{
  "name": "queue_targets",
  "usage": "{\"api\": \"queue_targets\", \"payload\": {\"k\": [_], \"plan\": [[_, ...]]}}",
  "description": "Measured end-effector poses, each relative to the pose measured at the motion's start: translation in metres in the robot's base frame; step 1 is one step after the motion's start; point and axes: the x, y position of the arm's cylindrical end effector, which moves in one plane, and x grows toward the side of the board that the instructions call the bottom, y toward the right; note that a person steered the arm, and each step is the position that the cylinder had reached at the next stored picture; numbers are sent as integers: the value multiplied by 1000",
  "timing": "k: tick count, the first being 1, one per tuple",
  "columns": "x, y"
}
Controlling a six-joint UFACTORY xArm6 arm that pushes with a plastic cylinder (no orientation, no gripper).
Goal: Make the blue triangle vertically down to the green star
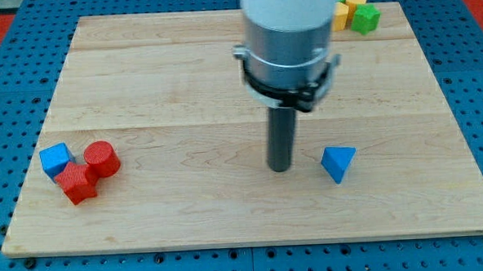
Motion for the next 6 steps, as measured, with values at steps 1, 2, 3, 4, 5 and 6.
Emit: {"api": "queue_targets", "payload": {"k": [1,2,3,4,5,6], "plan": [[0,79],[0,126],[-10,115],[-52,111],[-56,150],[-28,172]]}}
